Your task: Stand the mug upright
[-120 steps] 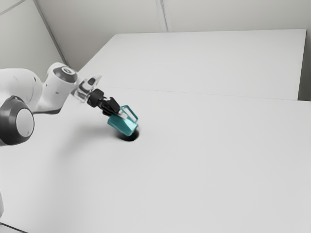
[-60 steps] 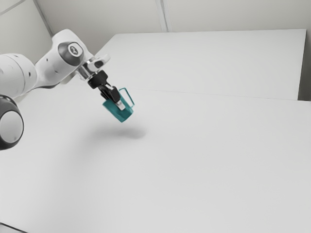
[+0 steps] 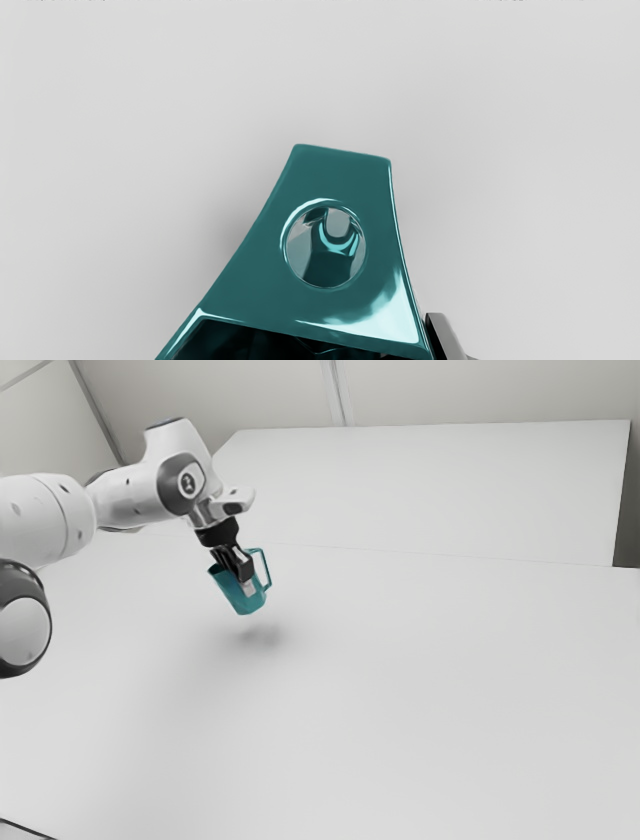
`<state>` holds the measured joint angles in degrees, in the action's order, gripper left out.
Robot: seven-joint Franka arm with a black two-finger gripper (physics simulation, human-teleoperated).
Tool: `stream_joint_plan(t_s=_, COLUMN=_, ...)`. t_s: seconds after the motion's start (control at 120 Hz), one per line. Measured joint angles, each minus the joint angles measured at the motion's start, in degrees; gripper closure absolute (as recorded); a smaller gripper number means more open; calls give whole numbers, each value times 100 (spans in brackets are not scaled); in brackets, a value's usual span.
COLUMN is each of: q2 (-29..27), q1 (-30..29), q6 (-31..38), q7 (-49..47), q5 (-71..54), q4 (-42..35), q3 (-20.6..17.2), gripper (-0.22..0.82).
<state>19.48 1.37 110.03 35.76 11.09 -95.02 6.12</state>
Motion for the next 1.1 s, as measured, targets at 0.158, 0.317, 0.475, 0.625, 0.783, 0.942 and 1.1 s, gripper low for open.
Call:
stream_joint_plan(t_s=0.158, q2=180, q1=44, q6=274, q7=-141, q5=-184, q4=6, q3=2, gripper=78)
stream_joint_plan(t_s=0.317, q2=242, q1=83, q6=520, q7=-254, q5=-350, q4=-1, q3=6, gripper=78)
stream_joint_plan(t_s=0.475, q2=333, q1=91, q6=764, q7=-344, q5=-494, q4=-6, q3=7, gripper=78)
stream_joint_plan(t_s=0.625, q2=470, q1=100, q6=914, q7=-412, q5=-538, q4=-2, q3=7, gripper=78)
stream_joint_plan(t_s=0.783, q2=598, q1=100, q6=1005, q7=-470, q5=-553, q4=6, q3=4, gripper=78)
stream_joint_plan(t_s=0.942, q2=688, q1=100, q6=1093, q7=-515, q5=-556, q4=7, q3=3, gripper=78)
stream_joint_plan(t_s=1.1, q2=730, q1=100, q6=1140, q7=-552, q5=-556, q4=7, q3=4, gripper=78)
